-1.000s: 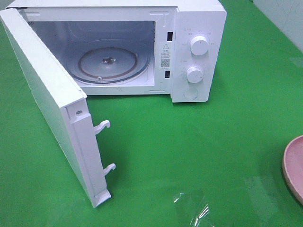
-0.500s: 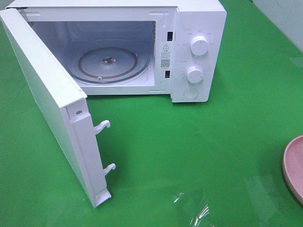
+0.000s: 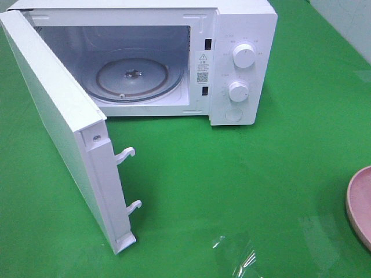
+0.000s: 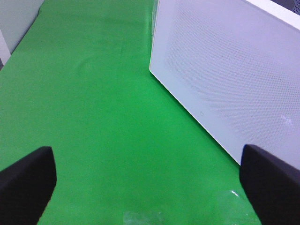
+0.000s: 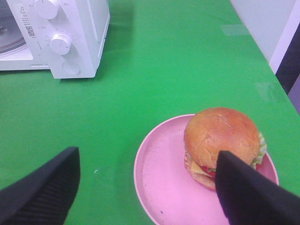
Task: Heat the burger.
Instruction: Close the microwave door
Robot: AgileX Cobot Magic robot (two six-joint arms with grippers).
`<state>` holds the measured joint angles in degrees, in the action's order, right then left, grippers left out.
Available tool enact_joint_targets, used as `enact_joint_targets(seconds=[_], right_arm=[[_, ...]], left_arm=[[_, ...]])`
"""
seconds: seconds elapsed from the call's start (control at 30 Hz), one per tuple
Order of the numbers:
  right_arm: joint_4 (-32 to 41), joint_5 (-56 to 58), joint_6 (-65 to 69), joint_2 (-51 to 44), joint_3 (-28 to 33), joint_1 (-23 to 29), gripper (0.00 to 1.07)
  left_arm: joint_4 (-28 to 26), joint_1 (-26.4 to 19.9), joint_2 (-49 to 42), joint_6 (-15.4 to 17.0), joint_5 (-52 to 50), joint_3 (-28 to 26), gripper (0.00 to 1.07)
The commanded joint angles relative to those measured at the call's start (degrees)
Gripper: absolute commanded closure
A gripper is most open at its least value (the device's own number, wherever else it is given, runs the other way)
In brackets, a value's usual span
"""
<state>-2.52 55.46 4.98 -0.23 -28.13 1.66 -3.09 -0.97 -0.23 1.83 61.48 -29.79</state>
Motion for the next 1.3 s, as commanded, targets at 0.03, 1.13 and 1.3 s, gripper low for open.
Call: enact_joint_targets(seconds=[0.03, 1.13, 1.3], right_arm=[[0.23, -0.40, -0.52, -1.49, 0.11, -0.17, 0.31], [-0.11, -0.40, -0.06, -1.49, 0.11, -0.17, 0.31], [-0.11, -0.40, -0.06, -1.49, 0.11, -0.17, 0.31]], left_arm=[[-0.11, -0.11, -0.34, 0.06, -0.40, 0.17, 0.08], [1.15, -0.11, 9.51, 1.83, -11.17, -1.38, 0.27], [2.01, -0.11, 16.96, 1.78, -18.33, -1.38, 0.55]])
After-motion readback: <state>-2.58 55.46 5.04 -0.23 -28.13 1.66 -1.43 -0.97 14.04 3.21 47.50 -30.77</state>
